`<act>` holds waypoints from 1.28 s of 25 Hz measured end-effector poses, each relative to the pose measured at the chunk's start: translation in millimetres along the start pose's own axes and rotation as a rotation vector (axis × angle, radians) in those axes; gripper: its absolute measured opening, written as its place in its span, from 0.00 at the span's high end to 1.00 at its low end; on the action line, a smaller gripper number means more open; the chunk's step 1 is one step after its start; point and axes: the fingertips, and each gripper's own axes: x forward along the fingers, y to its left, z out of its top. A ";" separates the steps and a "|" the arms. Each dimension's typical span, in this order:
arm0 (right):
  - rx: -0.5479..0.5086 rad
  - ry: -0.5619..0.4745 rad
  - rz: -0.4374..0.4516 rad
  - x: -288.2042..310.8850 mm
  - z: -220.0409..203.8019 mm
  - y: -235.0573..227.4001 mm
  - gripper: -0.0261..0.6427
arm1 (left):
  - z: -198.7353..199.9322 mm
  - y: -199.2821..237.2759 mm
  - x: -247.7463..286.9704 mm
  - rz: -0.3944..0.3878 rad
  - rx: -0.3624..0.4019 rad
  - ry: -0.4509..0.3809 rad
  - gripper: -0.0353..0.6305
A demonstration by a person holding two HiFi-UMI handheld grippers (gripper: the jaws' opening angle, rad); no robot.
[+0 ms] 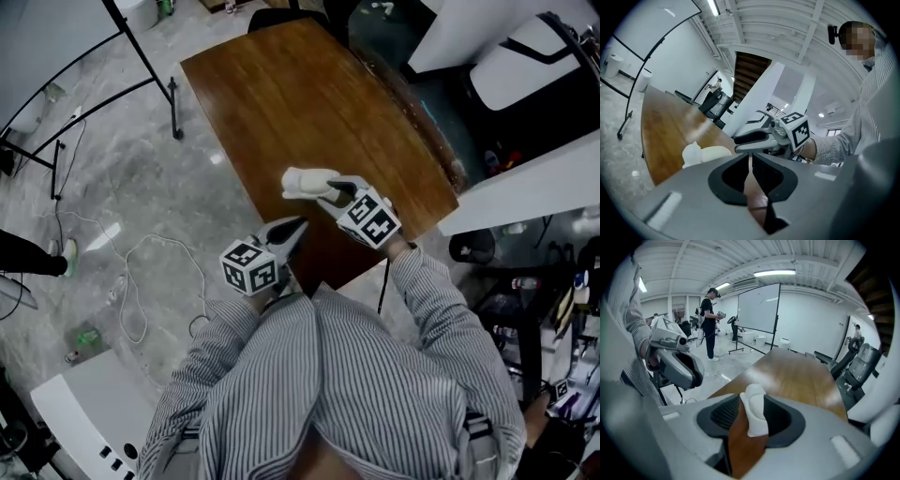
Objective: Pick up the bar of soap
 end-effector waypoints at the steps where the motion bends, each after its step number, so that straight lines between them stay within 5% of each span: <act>1: -0.027 0.033 0.014 6.8 -0.8 -4.6 0.72 | 1.0 1.1 1.8 0.001 0.002 0.000 0.90; 5: -0.179 0.184 0.087 32.9 -1.8 -14.4 0.61 | 4.5 2.8 5.8 -0.002 0.008 -0.005 0.90; 11: -0.327 0.396 0.189 62.0 -11.5 -18.5 0.58 | 10.0 5.4 6.4 -0.011 -0.001 -0.026 0.90; 19: -0.334 0.563 0.229 81.9 -24.7 -28.0 0.58 | 10.8 11.5 4.1 -0.003 -0.012 -0.034 0.90; 32: -0.272 0.651 0.322 94.2 -29.3 -16.0 0.57 | 9.7 12.7 2.6 -0.012 -0.013 -0.033 0.90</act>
